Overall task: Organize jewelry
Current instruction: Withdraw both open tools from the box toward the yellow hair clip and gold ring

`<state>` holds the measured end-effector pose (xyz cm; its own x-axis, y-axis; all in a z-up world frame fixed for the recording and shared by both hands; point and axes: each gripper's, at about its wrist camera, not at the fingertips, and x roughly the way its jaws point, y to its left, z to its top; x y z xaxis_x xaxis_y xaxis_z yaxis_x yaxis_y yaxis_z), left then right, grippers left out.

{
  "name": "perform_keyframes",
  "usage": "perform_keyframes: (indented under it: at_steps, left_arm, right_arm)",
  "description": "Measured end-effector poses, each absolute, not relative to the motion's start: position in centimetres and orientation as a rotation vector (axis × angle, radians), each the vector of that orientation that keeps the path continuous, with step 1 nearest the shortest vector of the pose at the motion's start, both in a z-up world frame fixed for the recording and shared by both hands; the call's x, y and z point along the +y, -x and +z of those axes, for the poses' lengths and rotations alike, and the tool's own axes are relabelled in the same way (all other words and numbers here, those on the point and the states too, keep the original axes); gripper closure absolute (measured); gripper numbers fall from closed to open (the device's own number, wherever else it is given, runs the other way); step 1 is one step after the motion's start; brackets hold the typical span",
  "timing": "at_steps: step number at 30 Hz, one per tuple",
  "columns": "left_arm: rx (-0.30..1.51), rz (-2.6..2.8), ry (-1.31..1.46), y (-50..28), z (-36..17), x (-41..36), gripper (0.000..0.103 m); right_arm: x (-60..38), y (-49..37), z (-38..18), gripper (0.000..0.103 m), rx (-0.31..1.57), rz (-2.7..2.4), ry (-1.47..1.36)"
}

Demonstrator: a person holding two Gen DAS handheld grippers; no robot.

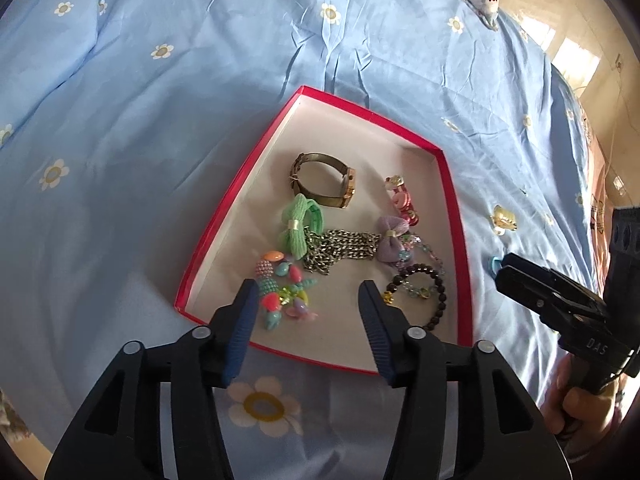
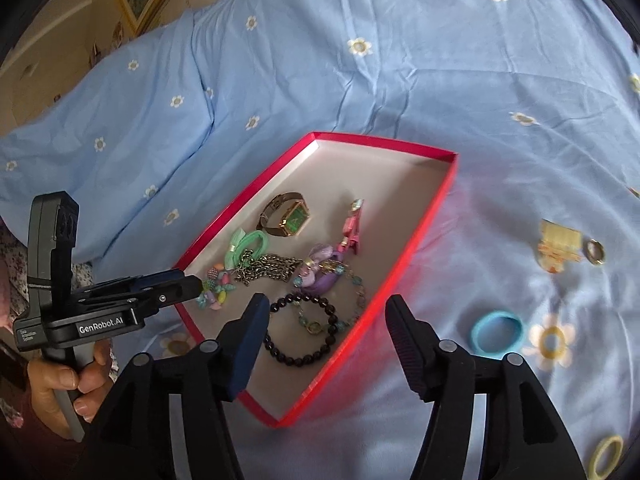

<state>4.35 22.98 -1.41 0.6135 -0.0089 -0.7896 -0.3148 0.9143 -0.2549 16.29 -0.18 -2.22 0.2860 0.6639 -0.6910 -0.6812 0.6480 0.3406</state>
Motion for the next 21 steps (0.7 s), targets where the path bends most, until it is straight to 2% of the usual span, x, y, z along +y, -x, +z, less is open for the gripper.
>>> perform_keyframes:
  at_steps: [4, 21]
  left_arm:
    - [0.896, 0.168, 0.396, -4.1, -1.1, 22.0, 0.043]
    - [0.930, 0.051, 0.357, -5.6, -1.1, 16.1, 0.040]
  right_arm:
    - [-2.6, -16.2, -2.0, 0.039, 0.913, 0.860, -0.003]
    - [-12.6, -17.3, -3.4, 0.037, 0.935, 0.651, -0.101]
